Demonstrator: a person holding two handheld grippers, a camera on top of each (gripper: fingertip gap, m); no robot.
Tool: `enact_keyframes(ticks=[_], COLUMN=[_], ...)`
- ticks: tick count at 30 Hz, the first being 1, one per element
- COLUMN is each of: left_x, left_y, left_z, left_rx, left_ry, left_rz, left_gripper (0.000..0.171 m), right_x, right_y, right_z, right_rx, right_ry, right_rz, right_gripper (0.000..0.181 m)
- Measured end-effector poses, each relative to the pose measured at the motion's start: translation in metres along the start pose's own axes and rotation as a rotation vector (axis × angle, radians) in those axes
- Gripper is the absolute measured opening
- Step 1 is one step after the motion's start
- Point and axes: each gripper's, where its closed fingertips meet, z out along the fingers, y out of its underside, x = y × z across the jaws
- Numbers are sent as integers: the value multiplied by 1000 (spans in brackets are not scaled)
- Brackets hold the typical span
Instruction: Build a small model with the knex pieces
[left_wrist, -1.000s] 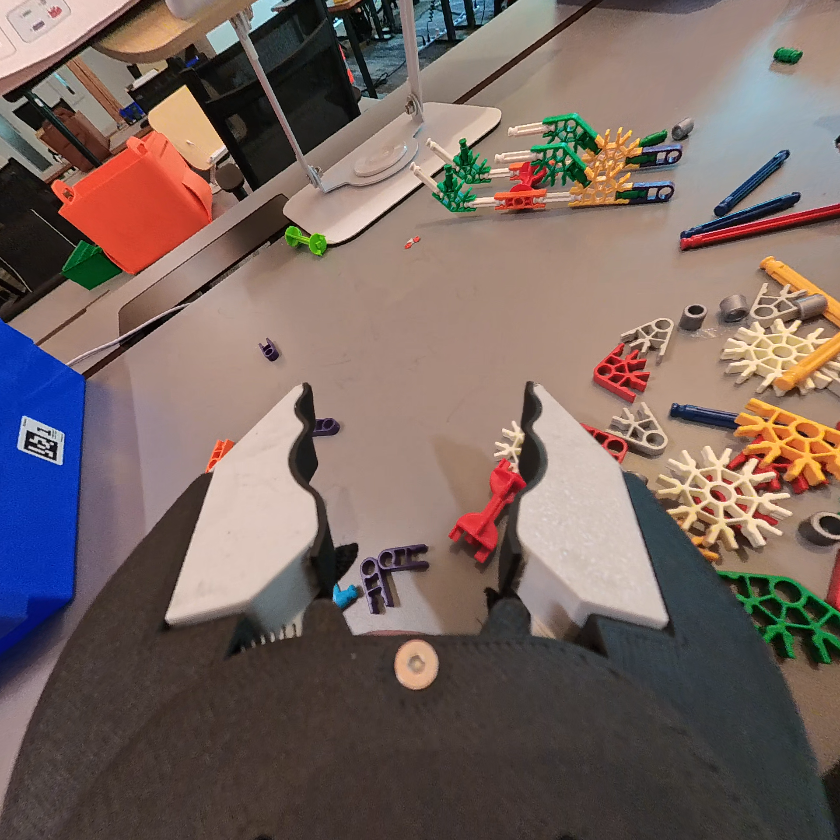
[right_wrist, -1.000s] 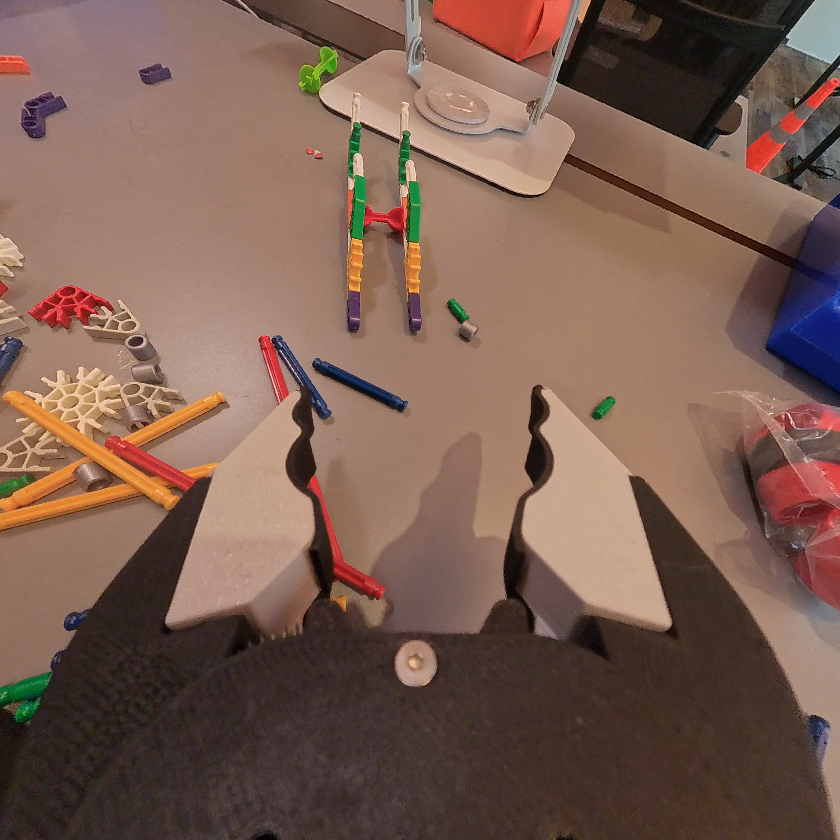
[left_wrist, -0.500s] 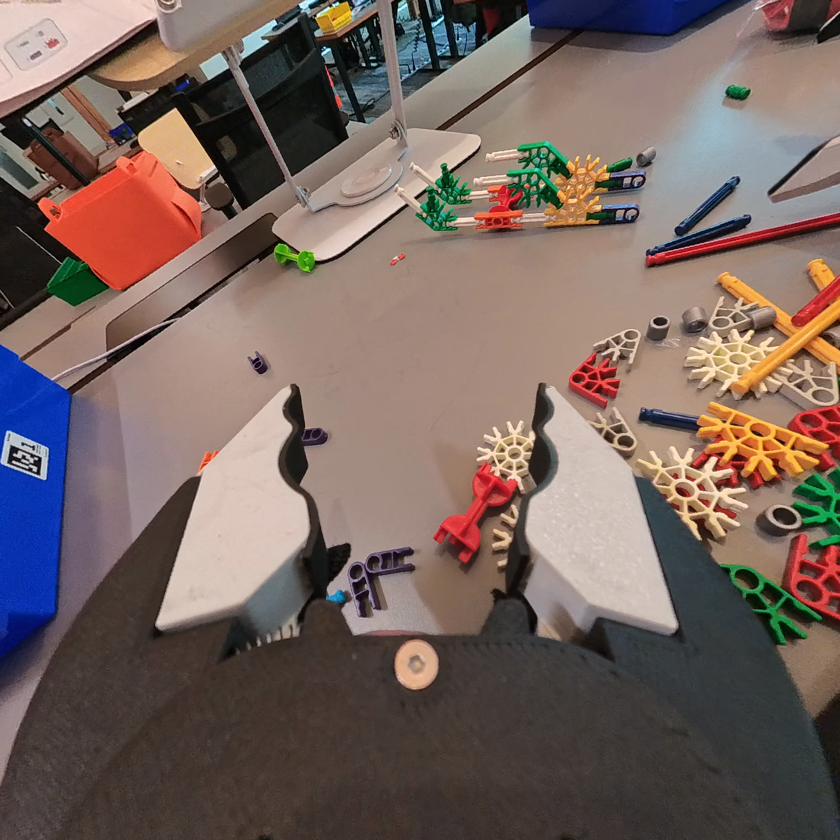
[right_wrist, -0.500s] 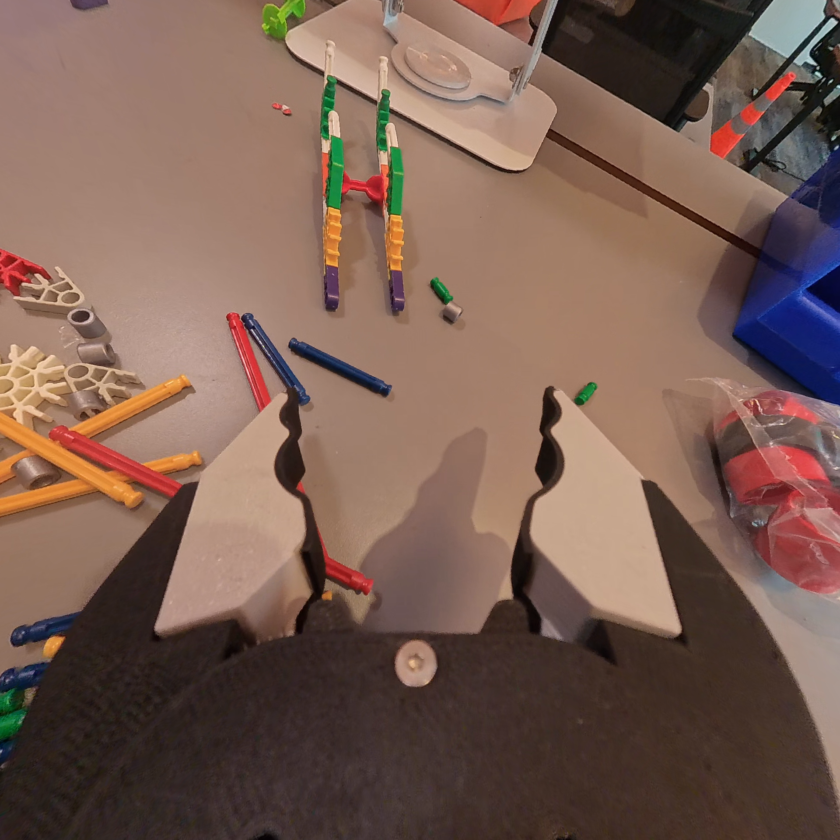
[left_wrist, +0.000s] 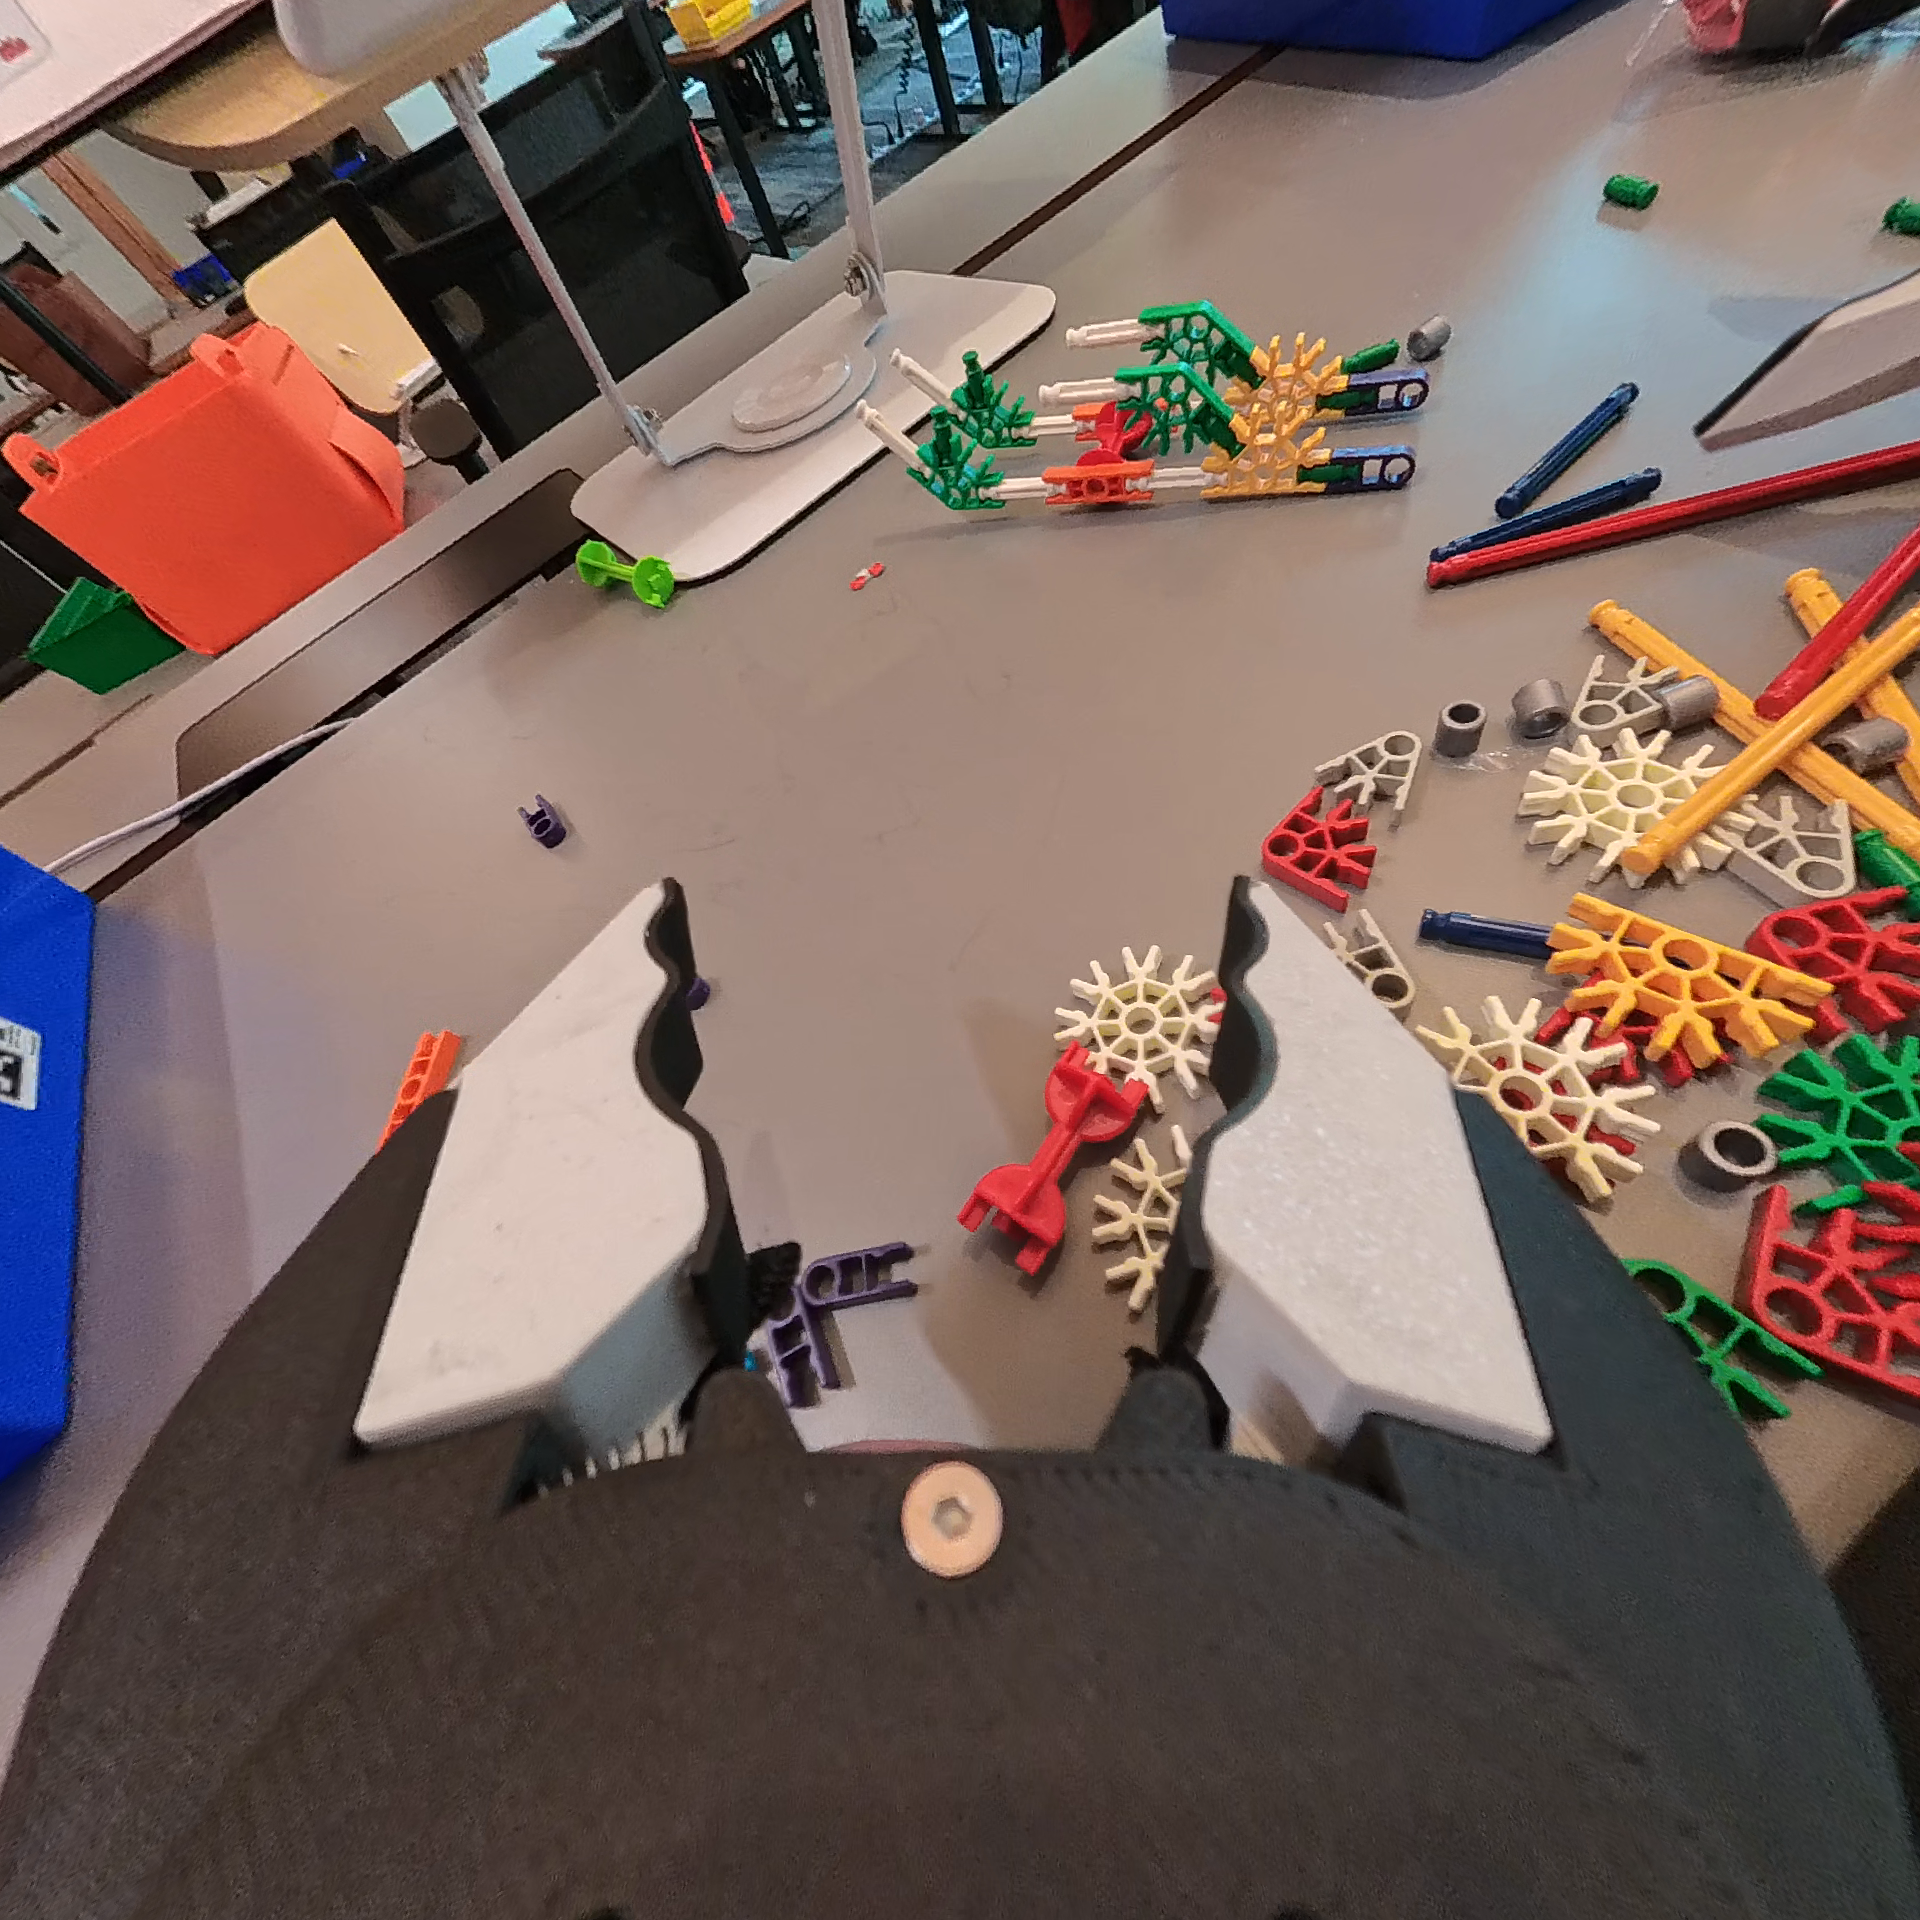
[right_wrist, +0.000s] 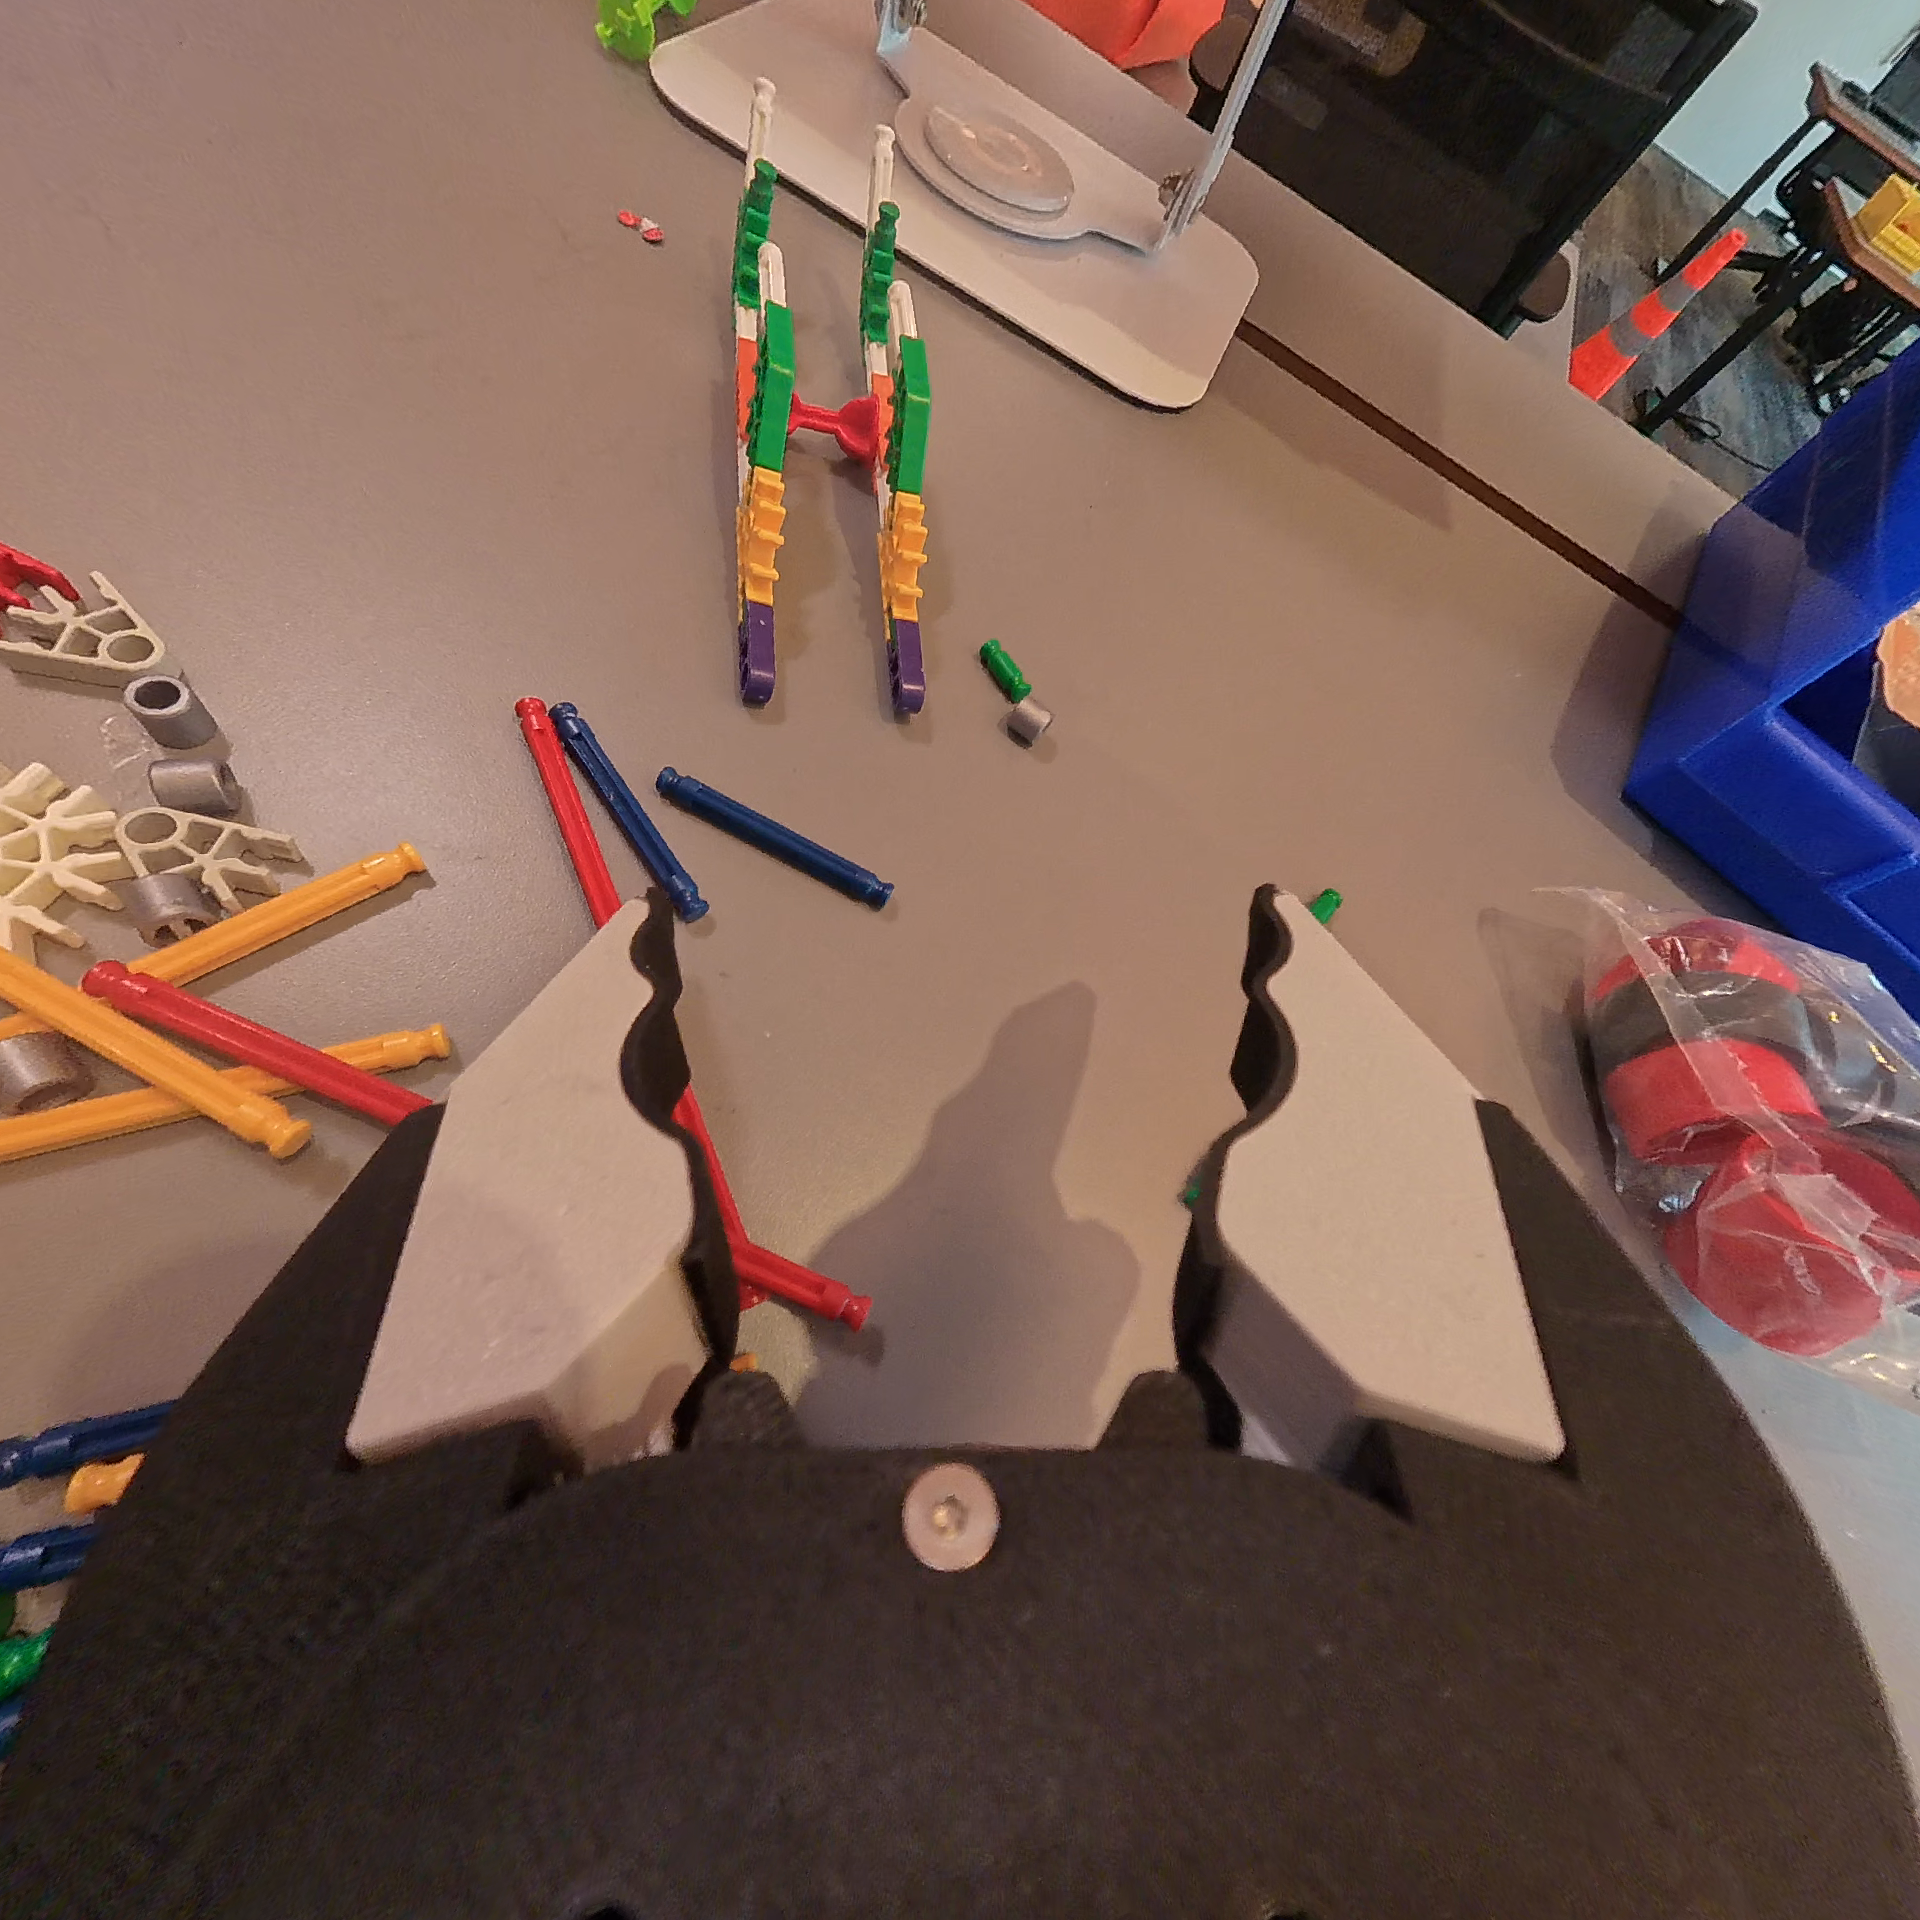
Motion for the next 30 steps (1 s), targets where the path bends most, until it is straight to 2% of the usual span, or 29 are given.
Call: enact_keyframes(ticks=[12, 30], left_x=[3, -11], left_y=[8, 9], left_z=[7, 6], left_rx=[-46, -52], left_ry=[23, -52], left_rz=[-8, -14], left_gripper=[97, 93], right_x=[2, -7], right_y=[-7, -14], right_z=[-4, -8], right_rx=[48, 85], right_ry=[8, -50], right_rz=[5, 10], right_gripper=[106, 98])
